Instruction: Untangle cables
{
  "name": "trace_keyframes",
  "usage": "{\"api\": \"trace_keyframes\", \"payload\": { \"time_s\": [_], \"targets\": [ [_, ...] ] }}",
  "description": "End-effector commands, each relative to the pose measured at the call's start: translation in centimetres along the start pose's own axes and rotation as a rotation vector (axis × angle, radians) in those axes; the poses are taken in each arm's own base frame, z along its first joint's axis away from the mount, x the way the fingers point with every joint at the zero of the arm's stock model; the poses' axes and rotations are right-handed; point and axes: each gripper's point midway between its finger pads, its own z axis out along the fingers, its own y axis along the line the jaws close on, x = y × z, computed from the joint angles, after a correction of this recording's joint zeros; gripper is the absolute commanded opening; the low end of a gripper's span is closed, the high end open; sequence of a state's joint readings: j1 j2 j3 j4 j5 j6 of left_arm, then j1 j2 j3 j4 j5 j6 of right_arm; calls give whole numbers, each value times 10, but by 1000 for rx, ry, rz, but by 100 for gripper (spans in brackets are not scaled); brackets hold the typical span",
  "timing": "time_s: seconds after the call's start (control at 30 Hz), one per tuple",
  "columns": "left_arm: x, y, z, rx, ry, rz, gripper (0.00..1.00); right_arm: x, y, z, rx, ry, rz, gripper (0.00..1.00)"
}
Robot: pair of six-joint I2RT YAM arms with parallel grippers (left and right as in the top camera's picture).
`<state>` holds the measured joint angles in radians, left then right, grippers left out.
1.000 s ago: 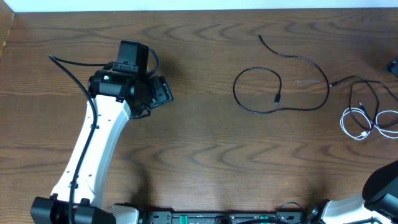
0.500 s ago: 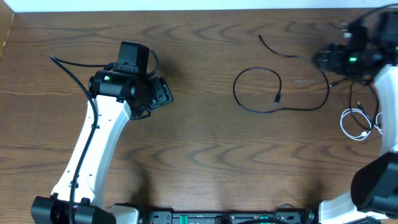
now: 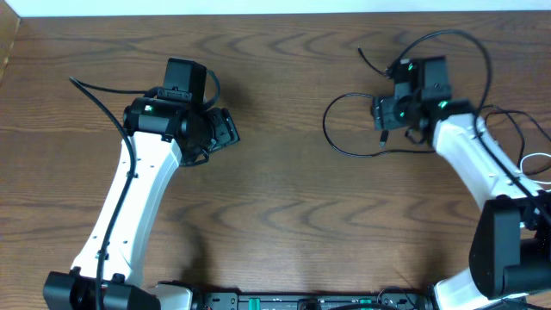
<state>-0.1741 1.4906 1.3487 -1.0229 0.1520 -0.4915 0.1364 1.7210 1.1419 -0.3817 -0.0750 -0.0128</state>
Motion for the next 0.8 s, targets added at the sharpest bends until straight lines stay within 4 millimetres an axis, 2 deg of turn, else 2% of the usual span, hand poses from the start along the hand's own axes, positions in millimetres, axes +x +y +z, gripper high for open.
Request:
{"api": "trace_keyframes", "payload": {
  "time_s": [0.0,0.3,0.6,0.77],
  "targets": [
    [2,3,4,-14,12,28,75,16,-7,15,67,-32,-8,72],
    [2,3,4,-14,12,28,75,23,-8,32,62,-189,59,61],
    [4,4,4,-19,20,27,75,54,-17,69,94,-112,140,59],
    [5,4,4,-21,23,26,75,51,-18,74,99,-130,162,53]
  ]
}}
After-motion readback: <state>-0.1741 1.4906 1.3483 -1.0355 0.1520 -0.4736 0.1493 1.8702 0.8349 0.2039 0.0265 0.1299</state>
